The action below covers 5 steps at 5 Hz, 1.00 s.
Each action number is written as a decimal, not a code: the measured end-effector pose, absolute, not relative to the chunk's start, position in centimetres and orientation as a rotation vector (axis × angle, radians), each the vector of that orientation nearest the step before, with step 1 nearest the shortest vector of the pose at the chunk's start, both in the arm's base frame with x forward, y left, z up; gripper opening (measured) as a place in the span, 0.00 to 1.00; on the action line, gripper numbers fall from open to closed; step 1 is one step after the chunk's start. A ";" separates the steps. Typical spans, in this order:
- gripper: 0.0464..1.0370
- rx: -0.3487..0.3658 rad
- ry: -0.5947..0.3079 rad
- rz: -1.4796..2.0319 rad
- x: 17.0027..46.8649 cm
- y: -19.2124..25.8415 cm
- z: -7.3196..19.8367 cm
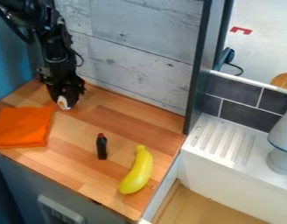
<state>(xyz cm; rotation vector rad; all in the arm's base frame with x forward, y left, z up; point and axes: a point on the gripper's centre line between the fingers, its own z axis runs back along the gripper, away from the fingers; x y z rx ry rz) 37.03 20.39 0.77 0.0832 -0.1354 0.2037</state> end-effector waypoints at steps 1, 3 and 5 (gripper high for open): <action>0.53 0.114 -0.287 0.165 38.1 17.6 7.0; 0.53 0.076 -0.341 -0.034 38.2 7.5 13.2; 0.53 0.067 -0.290 0.085 36.1 -1.1 5.9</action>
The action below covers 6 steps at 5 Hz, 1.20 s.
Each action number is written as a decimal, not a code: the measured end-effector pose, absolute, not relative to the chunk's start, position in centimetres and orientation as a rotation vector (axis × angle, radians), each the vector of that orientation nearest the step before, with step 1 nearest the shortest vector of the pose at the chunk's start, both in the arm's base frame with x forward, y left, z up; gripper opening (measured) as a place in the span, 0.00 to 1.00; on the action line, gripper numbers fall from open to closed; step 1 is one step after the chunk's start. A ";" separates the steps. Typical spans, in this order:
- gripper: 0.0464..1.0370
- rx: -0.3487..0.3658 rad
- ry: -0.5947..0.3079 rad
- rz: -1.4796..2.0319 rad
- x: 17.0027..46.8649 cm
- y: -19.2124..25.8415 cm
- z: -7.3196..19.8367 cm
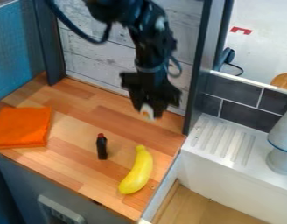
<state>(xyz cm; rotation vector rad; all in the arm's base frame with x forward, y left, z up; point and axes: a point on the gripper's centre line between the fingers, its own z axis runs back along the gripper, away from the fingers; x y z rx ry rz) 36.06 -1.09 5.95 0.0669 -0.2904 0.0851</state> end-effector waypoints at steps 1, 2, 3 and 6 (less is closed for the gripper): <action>0.53 0.063 -0.281 0.178 35.4 -1.4 2.8; 0.53 0.049 -0.308 0.224 35.9 -1.4 1.8; 0.53 0.037 -0.321 0.237 36.2 -1.4 1.6; 0.57 0.036 -0.372 0.242 37.7 -1.3 0.5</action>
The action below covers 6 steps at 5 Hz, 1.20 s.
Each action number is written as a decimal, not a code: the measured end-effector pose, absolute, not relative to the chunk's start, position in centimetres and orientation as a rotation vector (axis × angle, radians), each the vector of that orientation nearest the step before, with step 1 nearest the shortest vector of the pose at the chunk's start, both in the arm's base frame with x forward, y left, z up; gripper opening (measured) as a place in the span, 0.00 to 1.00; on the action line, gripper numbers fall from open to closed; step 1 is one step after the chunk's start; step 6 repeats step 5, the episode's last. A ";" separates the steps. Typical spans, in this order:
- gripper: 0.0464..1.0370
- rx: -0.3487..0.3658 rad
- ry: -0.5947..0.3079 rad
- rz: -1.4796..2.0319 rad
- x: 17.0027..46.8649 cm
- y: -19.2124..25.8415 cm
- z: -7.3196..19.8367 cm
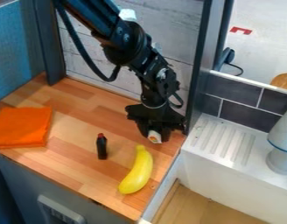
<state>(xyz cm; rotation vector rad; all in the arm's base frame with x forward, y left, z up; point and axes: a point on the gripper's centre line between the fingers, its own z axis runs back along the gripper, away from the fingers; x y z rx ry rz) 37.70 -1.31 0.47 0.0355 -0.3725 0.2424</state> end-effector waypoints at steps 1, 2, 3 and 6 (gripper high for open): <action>0.88 0.024 -0.413 0.261 37.1 -1.3 -0.3; 0.97 0.017 -0.463 0.300 36.7 -1.0 1.2; 0.97 0.006 -0.478 0.319 36.0 -0.2 3.8; 0.96 0.031 -0.360 0.397 29.6 5.8 10.2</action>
